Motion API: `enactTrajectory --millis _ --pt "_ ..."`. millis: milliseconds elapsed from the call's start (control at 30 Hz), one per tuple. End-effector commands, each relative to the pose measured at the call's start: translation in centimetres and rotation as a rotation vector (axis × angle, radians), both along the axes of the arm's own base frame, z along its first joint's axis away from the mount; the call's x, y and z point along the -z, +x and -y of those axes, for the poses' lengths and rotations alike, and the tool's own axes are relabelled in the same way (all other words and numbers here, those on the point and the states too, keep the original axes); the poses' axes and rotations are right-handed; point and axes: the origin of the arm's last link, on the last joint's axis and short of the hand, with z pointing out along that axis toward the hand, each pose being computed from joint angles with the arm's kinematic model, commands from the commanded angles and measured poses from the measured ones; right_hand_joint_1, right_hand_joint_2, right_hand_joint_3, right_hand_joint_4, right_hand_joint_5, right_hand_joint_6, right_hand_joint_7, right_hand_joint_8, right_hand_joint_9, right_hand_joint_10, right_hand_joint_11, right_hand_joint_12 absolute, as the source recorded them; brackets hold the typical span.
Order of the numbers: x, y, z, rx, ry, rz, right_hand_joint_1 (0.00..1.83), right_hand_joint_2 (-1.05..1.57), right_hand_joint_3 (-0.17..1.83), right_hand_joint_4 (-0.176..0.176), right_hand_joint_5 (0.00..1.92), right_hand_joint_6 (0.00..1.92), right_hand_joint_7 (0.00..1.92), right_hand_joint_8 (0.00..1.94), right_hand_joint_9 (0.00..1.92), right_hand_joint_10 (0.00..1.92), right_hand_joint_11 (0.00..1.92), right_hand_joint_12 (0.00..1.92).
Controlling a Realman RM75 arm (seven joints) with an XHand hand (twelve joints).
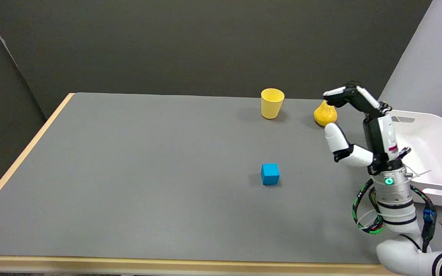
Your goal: Pick up the cube.
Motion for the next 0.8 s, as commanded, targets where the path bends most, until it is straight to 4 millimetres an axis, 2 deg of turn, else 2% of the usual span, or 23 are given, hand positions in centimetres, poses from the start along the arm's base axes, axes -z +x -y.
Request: enactTrajectory --millis 33,233,367,500,633,800 --pt "1.4 -2.3 -0.3 0.095 0.036 -0.050 0.64 0.72 0.89 0.089 0.45 0.98 0.61 0.73 0.55 1.13 0.40 1.61" --pt "1.7 -4.0 -0.7 0.188 0.048 -0.073 0.63 0.71 0.88 0.090 0.45 0.97 0.61 0.72 0.55 1.13 0.37 1.56" --pt "2.8 -5.6 -0.7 0.289 0.088 -0.144 0.62 0.70 0.88 0.081 0.45 0.94 0.60 0.72 0.54 1.15 0.33 1.53" --pt "3.9 -7.0 -0.9 0.364 0.037 -0.259 0.62 0.66 0.89 0.041 0.39 0.73 0.53 0.63 0.46 1.08 0.22 1.44" --pt "5.0 -7.9 -0.3 0.414 -0.001 -0.387 0.62 0.66 0.86 0.025 0.35 0.64 0.49 0.57 0.39 1.02 0.15 1.35" --pt "5.0 -8.6 1.2 0.475 -0.021 -0.504 0.62 0.63 0.90 0.022 0.32 0.59 0.43 0.52 0.32 0.90 0.08 1.30"
